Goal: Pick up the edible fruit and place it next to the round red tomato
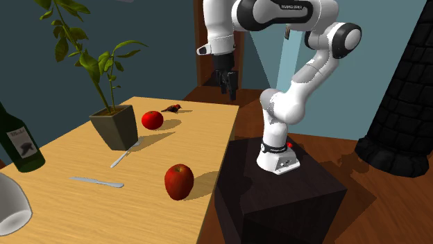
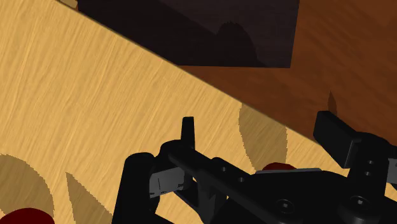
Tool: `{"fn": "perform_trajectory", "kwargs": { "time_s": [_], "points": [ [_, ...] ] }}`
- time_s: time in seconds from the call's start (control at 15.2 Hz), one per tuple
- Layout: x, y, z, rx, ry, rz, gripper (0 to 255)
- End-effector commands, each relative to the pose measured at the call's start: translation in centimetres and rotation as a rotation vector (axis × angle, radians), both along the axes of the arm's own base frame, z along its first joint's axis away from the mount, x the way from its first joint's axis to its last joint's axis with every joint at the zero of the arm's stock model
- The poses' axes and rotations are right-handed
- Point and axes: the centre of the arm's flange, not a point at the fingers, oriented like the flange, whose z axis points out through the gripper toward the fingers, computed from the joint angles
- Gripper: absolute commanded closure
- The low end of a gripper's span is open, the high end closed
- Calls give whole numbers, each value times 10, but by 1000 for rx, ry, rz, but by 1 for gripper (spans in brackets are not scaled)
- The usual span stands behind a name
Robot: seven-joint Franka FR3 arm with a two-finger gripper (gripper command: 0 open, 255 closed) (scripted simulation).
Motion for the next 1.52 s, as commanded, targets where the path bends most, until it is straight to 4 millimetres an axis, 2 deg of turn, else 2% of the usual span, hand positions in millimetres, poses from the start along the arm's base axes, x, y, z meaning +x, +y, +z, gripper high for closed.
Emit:
{"fn": "perform_trajectory", "kwargs": {
  "time_s": [0.0, 0.73, 1.45],
  "points": [
    [0, 0, 0, 0, 0, 0, 0],
    [69, 89, -66, -35, -180, -34, 0],
    [152, 174, -121, -70, -361, -67, 0]
  ]
}}
